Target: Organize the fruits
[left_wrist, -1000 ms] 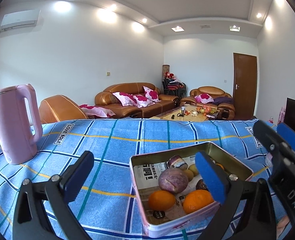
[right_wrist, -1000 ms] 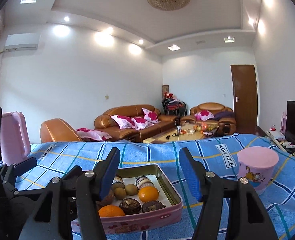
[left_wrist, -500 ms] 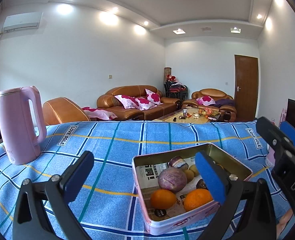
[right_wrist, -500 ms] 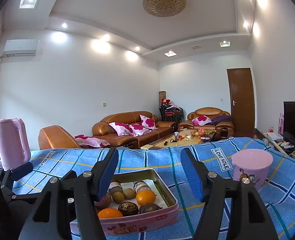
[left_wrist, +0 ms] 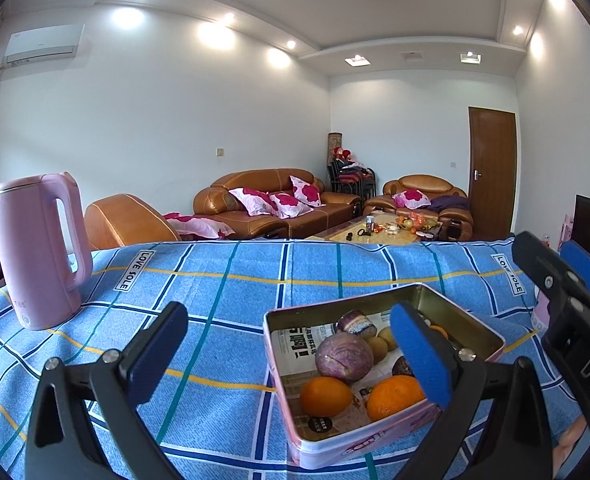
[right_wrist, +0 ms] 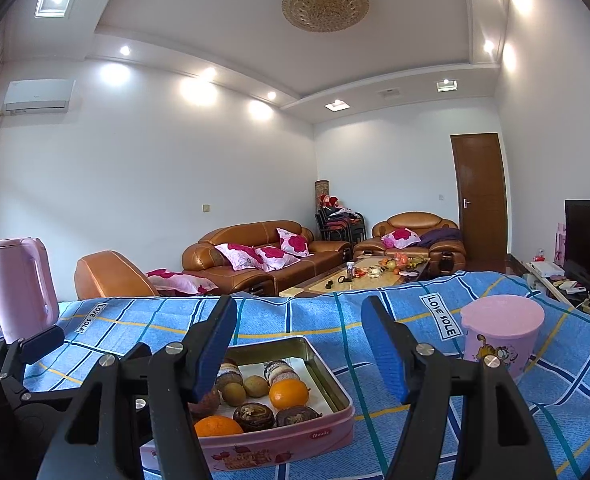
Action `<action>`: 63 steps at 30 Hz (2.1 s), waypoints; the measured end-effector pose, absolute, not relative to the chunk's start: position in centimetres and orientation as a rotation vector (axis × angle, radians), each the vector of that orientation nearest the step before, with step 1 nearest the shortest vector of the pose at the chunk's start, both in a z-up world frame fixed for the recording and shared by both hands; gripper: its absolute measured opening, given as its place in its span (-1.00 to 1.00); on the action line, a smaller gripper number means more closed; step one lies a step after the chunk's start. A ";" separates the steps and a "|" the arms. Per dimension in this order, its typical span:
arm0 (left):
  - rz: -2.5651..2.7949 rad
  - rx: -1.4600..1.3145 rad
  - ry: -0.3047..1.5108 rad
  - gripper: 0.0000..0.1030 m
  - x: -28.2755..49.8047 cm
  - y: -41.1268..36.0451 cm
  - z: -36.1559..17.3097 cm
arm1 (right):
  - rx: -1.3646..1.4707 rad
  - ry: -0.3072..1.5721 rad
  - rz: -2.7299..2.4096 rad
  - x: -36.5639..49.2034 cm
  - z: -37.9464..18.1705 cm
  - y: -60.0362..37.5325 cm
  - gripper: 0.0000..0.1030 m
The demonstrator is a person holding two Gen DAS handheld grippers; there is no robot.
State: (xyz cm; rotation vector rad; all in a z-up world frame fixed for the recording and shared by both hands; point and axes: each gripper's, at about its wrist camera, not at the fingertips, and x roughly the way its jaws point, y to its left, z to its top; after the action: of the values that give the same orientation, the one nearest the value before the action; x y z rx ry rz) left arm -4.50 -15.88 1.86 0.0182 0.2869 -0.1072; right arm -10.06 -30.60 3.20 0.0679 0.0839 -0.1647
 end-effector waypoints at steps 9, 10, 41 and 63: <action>-0.090 0.015 0.303 1.00 -4.1 -15.7 1.5 | 0.073 0.088 -0.172 -10.1 3.3 -30.8 0.30; -0.088 0.014 0.304 1.00 -4.1 -15.6 1.5 | 0.073 0.088 -0.172 -10.1 3.3 -30.8 0.30; -0.072 0.019 0.309 1.00 -3.7 -15.4 1.4 | 0.072 0.093 -0.176 -10.3 3.3 -30.9 0.30; -0.087 0.019 0.320 1.00 -3.6 -15.6 1.1 | 0.084 0.112 -0.201 -10.2 3.3 -31.3 0.30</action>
State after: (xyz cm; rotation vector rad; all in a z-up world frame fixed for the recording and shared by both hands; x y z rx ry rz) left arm -3.59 -15.60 1.08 0.0191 0.3202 -0.0869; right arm -10.17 -31.26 3.29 0.0841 0.1121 -0.2011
